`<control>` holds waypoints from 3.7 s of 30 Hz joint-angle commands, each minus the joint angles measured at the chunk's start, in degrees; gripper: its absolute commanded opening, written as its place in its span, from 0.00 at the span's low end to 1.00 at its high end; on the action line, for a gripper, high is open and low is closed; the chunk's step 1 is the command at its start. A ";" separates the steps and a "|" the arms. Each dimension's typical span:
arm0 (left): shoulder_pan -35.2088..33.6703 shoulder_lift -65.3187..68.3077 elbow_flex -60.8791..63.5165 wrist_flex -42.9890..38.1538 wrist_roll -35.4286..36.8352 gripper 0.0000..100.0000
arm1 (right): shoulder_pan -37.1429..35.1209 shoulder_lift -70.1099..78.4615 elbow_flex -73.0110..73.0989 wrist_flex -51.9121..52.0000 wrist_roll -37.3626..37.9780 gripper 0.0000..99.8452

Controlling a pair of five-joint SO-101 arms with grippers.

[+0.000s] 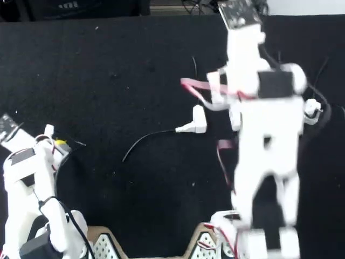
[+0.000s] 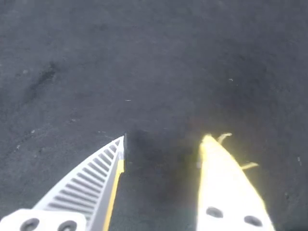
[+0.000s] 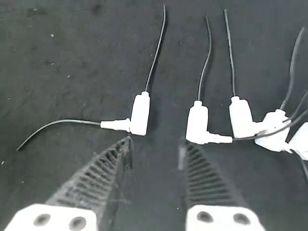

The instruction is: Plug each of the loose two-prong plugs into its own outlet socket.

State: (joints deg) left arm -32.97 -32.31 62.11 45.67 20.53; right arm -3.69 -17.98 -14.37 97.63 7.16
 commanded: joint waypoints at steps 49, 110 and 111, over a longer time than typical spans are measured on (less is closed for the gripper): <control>23.69 -72.26 35.30 27.16 -23.38 0.04 | 1.23 -90.59 110.81 -22.77 -8.97 0.04; 23.87 -72.26 35.30 27.34 -23.38 0.04 | 1.23 -90.59 110.81 -22.77 -8.97 0.04; 23.87 -72.26 35.30 27.34 -23.38 0.04 | 1.23 -90.59 110.81 -22.77 -8.97 0.04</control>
State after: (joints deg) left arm -9.67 -104.22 96.04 72.84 -3.56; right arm -3.60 -103.08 96.48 74.33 -1.45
